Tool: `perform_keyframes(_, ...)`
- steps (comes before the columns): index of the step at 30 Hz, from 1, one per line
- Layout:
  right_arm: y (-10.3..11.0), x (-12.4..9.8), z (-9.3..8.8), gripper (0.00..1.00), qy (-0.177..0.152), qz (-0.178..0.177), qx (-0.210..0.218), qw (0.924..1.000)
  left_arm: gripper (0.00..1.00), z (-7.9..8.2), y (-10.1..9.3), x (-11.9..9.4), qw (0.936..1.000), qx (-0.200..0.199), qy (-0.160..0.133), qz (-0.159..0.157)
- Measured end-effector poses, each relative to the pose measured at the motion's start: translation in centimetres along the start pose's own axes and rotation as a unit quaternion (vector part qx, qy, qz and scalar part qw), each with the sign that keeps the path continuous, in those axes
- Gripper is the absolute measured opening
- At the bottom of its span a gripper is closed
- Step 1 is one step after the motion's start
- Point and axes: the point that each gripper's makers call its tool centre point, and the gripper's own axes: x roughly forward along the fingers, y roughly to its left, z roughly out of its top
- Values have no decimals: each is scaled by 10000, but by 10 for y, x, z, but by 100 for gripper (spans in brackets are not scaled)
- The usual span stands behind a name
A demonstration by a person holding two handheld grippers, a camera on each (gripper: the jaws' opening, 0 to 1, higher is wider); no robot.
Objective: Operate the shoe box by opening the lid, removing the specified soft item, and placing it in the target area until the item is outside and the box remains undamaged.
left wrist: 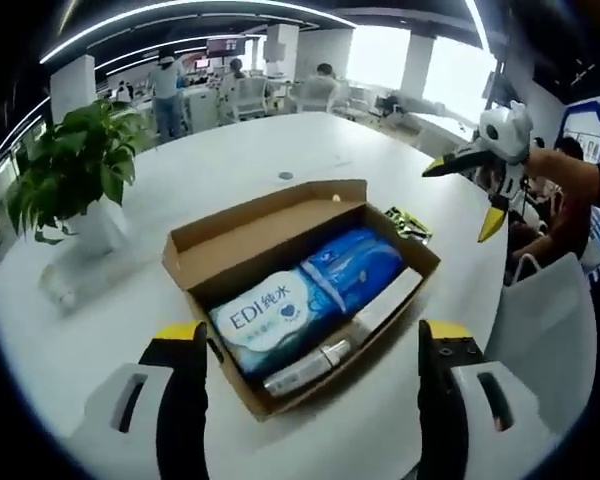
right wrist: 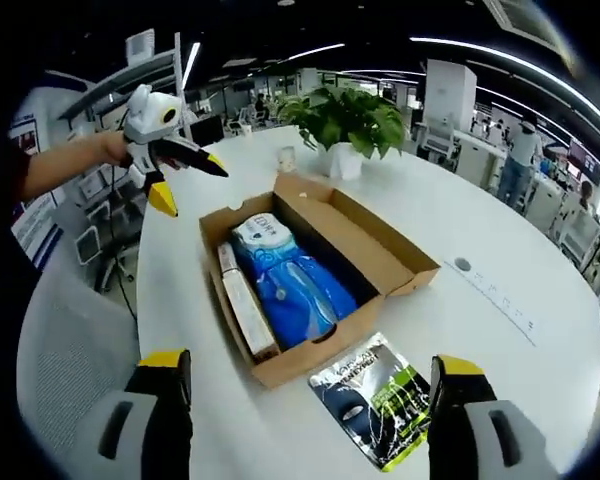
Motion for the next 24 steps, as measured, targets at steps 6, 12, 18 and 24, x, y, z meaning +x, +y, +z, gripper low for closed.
perform_keyframes(6, 11, 8, 15, 100, 10, 131, -261, 9996, 92, 12, 4, 1, 9997, 220, -70, -117)
perform_keyframes(12, 16, 13, 28, 100, -26, 203, -420, 9989, 95, 20, 10, 2, 9988, 425, -110, -207)
perform_keyframes(18, 20, 22, 37, 100, -28, 297, -514, 9982, 99, 21, 15, 6, 9975, 653, 12, -280)
perform_keyframes(24, 27, 34, 49, 100, -131, 443, -669, 9967, 99, 18, 20, 12, 9956, 774, 249, -462)
